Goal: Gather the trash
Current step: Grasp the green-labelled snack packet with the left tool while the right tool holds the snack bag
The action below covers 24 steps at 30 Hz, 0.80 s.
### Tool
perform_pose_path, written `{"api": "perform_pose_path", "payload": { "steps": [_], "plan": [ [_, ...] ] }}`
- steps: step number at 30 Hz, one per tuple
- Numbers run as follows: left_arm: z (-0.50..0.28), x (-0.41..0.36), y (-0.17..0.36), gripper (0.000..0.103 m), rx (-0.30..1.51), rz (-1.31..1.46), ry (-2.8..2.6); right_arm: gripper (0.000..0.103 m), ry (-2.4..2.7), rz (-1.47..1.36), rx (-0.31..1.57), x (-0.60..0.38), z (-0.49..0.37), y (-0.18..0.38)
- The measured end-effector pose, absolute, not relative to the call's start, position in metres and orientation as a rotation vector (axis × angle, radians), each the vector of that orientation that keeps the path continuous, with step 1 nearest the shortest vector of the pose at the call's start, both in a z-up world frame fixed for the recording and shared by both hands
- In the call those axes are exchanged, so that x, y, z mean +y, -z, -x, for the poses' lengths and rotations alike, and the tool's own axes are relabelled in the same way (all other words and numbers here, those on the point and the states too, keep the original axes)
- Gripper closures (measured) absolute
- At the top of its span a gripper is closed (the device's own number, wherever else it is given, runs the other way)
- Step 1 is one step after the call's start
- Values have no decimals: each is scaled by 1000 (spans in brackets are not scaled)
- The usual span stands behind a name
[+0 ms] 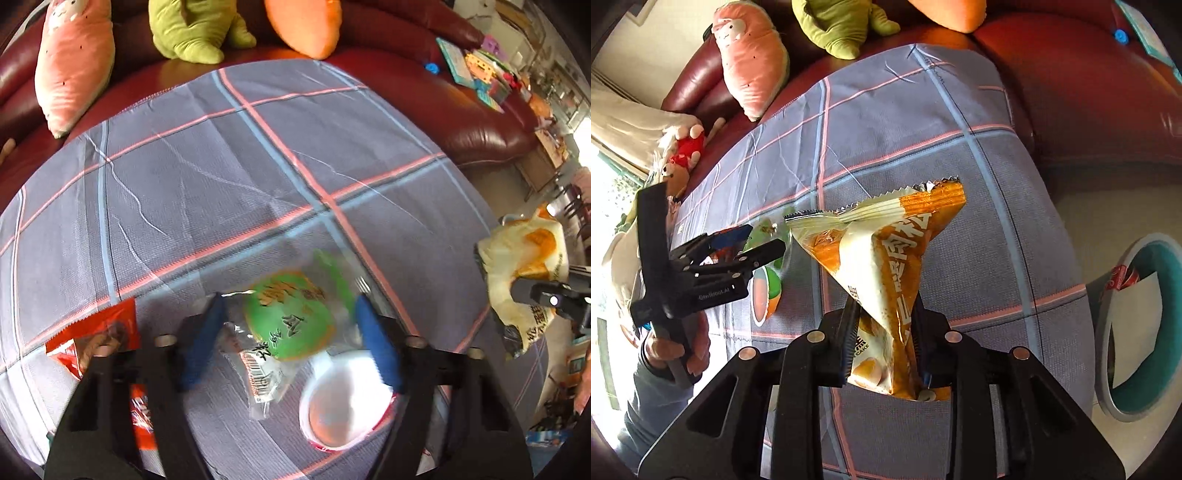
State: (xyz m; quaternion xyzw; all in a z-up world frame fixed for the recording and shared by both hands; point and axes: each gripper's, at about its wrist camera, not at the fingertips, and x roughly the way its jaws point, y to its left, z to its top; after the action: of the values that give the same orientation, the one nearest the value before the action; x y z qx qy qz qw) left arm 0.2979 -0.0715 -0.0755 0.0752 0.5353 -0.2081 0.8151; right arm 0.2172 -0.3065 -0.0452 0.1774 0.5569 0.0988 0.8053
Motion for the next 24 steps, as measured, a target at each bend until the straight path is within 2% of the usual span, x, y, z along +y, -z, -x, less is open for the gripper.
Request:
{"api": "perform_pose_path", "payload": {
  "steps": [1, 5, 7, 11, 12, 13, 14, 16, 19, 24],
  "plan": [
    [-293, -73, 74, 56, 1142, -161, 452, 77, -211, -386, 1192, -307, -215, 46],
    [-270, -81, 68, 72, 1125, -182, 462, 77, -209, -408, 1189, -308, -205, 47],
    [-260, -81, 66, 77, 1126, -171, 463, 77, -204, -420, 1182, -310, -198, 46],
    [-253, -73, 62, 76, 1135, -118, 454, 78, -189, -432, 1168, -315, -186, 44],
    [-251, -71, 61, 73, 1140, -111, 446, 78, -186, -434, 1166, -315, -185, 43],
    [-249, -69, 61, 61, 1143, -106, 432, 78, -185, -438, 1165, -317, -182, 43],
    [-246, -67, 61, 44, 1145, -107, 418, 78, -184, -444, 1165, -318, -180, 44],
    [-239, -64, 62, 25, 1123, -115, 386, 78, -185, -453, 1170, -318, -175, 47],
    [-234, -62, 68, 19, 1125, -138, 343, 78, -190, -466, 1180, -319, -169, 52],
    [-236, -66, 85, 19, 1184, -115, 347, 78, -201, -488, 1180, -320, -164, 55]
  ]
}}
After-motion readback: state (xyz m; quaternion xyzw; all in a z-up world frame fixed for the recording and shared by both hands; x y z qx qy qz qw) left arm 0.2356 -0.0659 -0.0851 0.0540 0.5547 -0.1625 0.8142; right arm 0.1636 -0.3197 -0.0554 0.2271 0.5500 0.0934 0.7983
